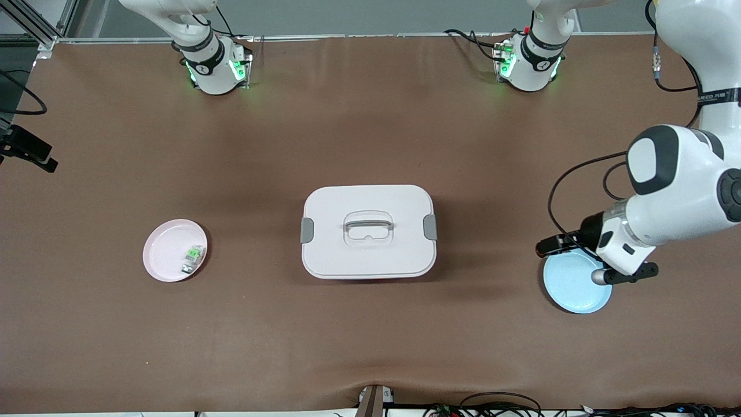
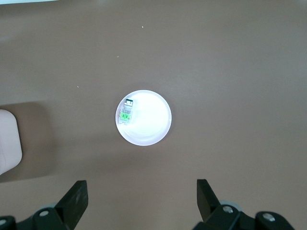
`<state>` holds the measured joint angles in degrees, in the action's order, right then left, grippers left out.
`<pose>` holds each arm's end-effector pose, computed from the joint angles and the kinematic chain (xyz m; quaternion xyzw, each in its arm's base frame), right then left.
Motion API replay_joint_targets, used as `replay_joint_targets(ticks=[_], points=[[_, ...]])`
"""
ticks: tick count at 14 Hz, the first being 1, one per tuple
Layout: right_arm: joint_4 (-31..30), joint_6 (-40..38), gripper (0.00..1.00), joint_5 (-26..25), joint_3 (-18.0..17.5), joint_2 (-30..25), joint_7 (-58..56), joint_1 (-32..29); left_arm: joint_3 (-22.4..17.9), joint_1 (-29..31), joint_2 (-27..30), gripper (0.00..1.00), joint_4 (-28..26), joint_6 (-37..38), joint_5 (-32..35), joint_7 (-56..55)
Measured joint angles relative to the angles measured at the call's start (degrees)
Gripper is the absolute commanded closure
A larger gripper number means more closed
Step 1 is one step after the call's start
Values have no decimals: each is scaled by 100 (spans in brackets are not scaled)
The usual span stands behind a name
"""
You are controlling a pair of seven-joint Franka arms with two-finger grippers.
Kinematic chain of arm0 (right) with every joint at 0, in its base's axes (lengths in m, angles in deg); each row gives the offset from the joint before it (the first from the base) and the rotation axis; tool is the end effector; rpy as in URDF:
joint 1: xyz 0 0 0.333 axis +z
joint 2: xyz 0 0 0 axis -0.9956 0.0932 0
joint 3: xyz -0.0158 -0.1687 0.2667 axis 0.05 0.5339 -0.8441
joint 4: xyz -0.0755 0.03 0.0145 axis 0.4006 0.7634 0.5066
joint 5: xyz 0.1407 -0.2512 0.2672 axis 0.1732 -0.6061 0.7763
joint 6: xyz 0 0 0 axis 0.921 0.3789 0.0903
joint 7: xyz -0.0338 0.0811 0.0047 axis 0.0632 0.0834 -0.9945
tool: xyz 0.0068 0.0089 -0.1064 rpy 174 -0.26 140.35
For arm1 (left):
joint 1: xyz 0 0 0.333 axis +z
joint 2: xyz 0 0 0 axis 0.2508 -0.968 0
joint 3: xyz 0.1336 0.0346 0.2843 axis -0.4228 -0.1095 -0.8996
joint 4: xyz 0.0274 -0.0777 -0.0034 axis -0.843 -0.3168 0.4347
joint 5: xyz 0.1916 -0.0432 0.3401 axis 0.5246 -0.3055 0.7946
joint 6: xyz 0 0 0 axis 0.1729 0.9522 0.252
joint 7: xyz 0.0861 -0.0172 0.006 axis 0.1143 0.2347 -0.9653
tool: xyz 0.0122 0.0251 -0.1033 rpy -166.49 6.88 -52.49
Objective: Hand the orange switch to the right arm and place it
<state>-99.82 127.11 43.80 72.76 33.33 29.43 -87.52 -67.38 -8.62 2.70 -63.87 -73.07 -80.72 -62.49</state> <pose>0.5604 -0.0491 0.6527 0.9975 -0.0555 0.0403 0.0141 0.6623 -0.1175 0.4253 0.9824 0.1205 -0.0356 0.1379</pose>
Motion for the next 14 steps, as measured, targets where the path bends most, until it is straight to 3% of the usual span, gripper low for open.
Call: replay_joint_targets(ticks=[7, 11, 14], points=[[114, 4, 0, -10, 10, -34, -113, -78, 1368, -100, 14, 100, 534, 266, -169, -3443], [118, -209, 0, 88, 12, -41, -112, -78, 1441, -549, -93, 100, 858, 265, -354, -4839], [118, -515, 0, 951, 18, -84, 177, -79, 1447, -972, -227, 100, 1186, 249, -384, -5744]])
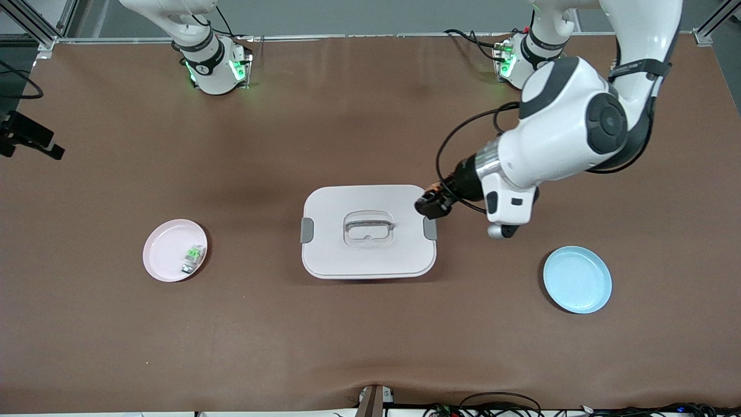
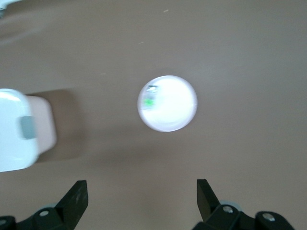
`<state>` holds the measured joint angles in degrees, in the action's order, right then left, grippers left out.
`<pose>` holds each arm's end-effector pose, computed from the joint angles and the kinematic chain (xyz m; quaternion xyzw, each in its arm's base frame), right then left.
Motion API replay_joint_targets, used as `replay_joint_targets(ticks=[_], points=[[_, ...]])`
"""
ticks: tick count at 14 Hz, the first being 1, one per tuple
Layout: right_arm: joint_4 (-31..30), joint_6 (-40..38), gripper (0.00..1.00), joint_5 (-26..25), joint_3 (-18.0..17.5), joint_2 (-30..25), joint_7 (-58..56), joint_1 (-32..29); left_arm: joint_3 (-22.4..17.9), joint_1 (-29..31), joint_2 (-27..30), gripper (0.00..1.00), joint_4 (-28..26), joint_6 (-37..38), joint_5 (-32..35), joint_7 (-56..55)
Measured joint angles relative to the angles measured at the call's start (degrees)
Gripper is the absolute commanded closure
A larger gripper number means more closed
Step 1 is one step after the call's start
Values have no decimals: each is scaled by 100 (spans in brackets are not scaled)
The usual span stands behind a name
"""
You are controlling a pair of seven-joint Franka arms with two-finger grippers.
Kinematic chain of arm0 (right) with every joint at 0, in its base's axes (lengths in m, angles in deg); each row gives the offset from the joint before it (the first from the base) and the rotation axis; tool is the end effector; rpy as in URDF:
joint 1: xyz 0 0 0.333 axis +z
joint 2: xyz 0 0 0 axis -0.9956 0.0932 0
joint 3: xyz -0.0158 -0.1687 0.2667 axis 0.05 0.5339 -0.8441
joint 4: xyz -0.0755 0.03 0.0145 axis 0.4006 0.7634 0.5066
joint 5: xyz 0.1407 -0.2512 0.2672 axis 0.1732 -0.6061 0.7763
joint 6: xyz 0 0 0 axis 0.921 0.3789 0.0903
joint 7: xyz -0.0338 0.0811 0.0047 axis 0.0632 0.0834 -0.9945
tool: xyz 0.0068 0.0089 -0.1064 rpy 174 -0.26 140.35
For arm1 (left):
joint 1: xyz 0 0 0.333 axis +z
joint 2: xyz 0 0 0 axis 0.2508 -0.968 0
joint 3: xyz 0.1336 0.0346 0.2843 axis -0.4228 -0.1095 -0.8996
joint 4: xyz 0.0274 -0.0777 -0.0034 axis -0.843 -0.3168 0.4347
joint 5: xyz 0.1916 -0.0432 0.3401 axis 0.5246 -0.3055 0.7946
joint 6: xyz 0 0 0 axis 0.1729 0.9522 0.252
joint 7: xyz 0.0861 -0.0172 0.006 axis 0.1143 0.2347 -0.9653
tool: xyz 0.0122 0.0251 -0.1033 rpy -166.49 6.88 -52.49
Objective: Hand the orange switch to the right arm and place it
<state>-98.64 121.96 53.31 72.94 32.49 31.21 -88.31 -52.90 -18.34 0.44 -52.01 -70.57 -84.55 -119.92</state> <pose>0.5471 -0.0390 0.6632 -0.9947 0.0736 -0.0148 0.0697 0.5960 -0.3546 0.5240 0.8809 0.4045 -0.1435 0.1995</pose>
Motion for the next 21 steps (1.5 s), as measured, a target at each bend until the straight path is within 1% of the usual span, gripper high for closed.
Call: replay_joint_targets(ticks=[2, 4, 6, 9, 11, 13, 14, 15, 18, 19, 21], points=[[-15, -42, 0, 358, -60, -70, 661, 36, 0, -231, -64, 100, 100, -159, -4, -558], [-207, 160, 0, 886, -138, -225, 1435, 200, 3, -417, -137, 100, 128, -394, -15, -1053], [-851, 869, 0, 1428, -176, -599, 1779, 376, 4, -548, -208, 100, 163, -568, -193, -1264], [-2154, 2043, 0, 1982, -188, -1347, 2001, 689, 4, -645, -296, 100, 188, -745, -733, -1288], [-2843, 2672, 0, 2226, -200, -1770, 2325, 957, 4, -710, -361, 100, 195, -775, -810, -1289], [-3300, 3194, 0, 2272, -244, -2078, 2921, 1340, 4, -727, -416, 100, 198, -777, -814, -1289], [-3443, 3430, 0, 2276, -346, -2174, 3250, 1506, 5, -738, -451, 100, 200, -777, -815, -1289], [-3542, 3670, 0, 2280, -549, -2231, 3560, 1588, 6, -777, -499, 100, 204, -778, -815, -1285], [-3851, 4672, 0, 2283, -1445, -2252, 4440, 1636, 6, -967, -635, 100, 229, -893, -815, -1284], [-3964, 4958, 0, 2283, -1694, -2248, 4629, 1638, 6, -999, -661, 100, 232, -915, -815, -1284], [-4121, 5316, 0, 2283, -2020, -2222, 4848, 1638, 6, -1015, -670, 100, 237, -924, -815, -1284]])
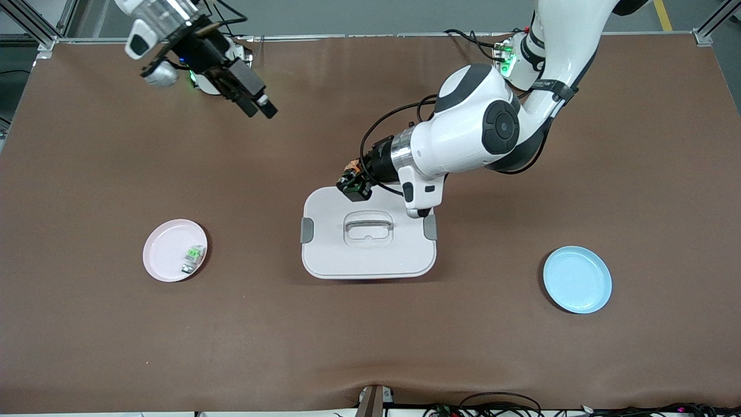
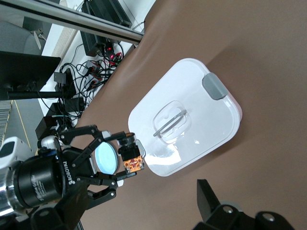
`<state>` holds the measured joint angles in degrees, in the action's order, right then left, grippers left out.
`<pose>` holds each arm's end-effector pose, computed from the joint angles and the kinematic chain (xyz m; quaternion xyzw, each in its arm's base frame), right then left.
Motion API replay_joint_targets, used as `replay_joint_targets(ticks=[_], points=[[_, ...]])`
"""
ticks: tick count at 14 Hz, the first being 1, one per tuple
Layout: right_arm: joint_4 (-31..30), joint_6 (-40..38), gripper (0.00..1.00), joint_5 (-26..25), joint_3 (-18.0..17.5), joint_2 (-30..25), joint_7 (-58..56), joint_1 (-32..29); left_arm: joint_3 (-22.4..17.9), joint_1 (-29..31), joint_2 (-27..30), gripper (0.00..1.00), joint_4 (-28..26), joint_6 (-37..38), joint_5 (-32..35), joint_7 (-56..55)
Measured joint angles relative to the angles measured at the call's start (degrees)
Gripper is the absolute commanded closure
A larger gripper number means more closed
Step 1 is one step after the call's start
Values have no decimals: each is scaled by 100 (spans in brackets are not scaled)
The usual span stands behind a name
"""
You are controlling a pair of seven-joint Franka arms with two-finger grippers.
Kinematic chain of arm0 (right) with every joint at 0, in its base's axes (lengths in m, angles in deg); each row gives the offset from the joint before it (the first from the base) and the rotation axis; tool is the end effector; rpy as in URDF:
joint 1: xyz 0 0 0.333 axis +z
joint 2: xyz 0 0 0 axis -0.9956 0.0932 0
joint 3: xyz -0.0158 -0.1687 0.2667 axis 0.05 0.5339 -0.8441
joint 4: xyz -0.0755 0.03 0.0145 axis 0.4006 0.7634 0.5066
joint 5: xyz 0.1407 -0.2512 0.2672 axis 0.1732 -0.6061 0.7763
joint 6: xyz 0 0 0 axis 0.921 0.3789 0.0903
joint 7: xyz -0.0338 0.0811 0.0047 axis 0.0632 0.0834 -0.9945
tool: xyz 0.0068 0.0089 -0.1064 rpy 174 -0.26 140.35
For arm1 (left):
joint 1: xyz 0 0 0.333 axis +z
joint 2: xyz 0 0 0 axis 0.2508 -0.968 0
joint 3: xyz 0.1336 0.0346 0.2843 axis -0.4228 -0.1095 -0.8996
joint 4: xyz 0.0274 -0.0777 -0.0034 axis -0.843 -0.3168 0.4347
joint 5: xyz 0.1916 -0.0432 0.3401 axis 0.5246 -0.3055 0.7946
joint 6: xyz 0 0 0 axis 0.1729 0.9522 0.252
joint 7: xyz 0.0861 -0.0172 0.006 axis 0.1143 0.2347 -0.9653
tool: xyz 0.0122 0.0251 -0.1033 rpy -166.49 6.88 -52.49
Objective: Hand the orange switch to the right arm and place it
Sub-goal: 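Reach the right gripper toward the orange switch held by the left gripper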
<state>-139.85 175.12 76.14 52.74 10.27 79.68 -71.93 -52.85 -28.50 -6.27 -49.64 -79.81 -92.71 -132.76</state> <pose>0.4085 0.2701 0.6005 -0.8902 0.3015 -0.1121 0.3225 0.5617 -0.4650 0.4887 0.8172 0.4659 -0.2404 0.2396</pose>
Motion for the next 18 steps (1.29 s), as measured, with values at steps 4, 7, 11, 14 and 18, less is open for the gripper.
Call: replay_joint_targets(ticks=[4, 7, 11, 14, 18], points=[[-229, 681, 0, 0, -401, 132, 301, -4, -2, 0, -15, 100, 9, 0, 0, 0], [-459, 1555, 0, -1, -843, 400, 610, -4, -6, 1, -31, 100, 10, 0, 0, 0], [-520, 2261, 0, -100, -1053, 873, 627, -7, -15, 1, -56, 100, 11, 0, 0, 0], [-527, 2512, 0, -567, -1115, 1165, 629, -11, -39, 8, -65, 100, 12, 0, 0, 11], [-486, 2632, 0, -1040, -1116, 1412, 629, -30, -46, 44, -103, 100, 14, 0, 0, 68]])
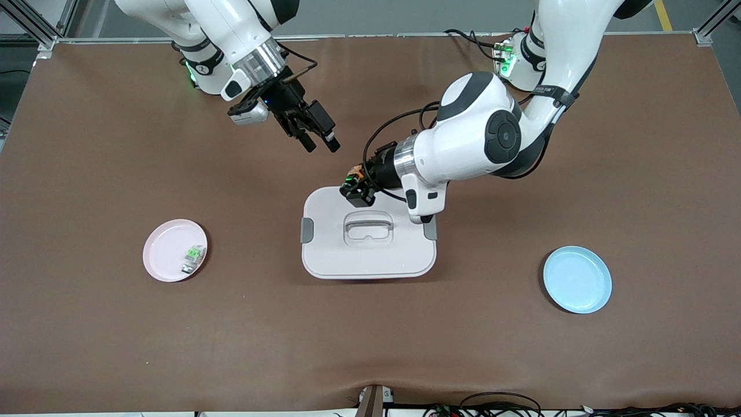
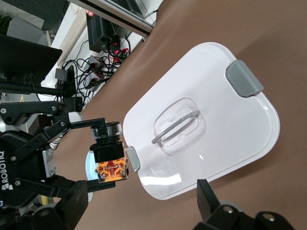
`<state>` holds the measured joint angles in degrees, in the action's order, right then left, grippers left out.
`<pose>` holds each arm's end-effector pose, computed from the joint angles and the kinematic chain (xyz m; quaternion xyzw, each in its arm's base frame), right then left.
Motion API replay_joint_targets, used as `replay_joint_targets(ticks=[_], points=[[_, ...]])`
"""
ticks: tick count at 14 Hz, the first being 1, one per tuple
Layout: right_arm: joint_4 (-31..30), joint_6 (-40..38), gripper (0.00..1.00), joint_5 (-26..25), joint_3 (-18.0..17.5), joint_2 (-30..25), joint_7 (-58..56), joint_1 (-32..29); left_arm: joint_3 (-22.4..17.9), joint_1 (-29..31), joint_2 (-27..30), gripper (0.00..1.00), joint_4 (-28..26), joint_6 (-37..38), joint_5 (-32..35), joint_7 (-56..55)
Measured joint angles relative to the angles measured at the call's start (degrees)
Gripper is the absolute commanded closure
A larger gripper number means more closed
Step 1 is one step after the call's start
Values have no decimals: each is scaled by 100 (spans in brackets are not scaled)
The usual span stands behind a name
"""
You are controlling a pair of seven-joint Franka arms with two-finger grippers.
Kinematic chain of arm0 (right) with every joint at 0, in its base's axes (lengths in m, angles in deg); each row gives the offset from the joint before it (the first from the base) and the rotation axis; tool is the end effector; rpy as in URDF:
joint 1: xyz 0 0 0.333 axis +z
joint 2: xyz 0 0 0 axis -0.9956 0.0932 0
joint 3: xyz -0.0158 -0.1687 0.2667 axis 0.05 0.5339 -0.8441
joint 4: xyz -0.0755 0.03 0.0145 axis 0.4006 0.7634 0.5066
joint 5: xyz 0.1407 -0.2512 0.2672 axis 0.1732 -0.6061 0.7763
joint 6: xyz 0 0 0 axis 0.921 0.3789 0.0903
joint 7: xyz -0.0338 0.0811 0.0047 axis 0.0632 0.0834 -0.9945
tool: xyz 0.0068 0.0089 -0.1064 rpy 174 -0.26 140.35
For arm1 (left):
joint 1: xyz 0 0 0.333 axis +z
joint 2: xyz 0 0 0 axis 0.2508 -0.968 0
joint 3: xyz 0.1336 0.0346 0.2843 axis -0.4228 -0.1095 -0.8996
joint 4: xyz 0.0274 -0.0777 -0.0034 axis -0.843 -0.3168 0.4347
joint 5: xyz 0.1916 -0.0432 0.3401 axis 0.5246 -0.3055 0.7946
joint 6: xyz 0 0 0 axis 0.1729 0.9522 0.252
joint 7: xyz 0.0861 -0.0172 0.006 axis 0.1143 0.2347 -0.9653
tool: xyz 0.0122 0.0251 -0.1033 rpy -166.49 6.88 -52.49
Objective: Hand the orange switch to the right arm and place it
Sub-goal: 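Reach the right gripper toward the orange switch held by the left gripper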
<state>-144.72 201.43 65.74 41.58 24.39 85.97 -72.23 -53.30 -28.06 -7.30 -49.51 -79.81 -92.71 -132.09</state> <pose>0.4137 0.3525 0.4897 -0.8927 0.2651 -0.1763 0.3191 0.5711 -0.4580 0.4766 0.8155 0.4698 -0.2416 0.2365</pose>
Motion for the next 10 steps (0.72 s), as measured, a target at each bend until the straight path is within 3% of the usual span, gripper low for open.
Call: replay_joint_targets(ticks=[3, 5, 10], points=[[177, 0, 0, -254, -2, 183, 24, -5, -6, 6, -12, 100, 0, 0, 0, 7], [332, 0, 0, -726, -2, 356, 309, -16, -8, 8, -13, 100, 0, 0, 0, 7], [946, -13, 0, -3037, 3, 1086, 2238, -42, -81, 15, -21, 100, 0, 0, 0, 7]])
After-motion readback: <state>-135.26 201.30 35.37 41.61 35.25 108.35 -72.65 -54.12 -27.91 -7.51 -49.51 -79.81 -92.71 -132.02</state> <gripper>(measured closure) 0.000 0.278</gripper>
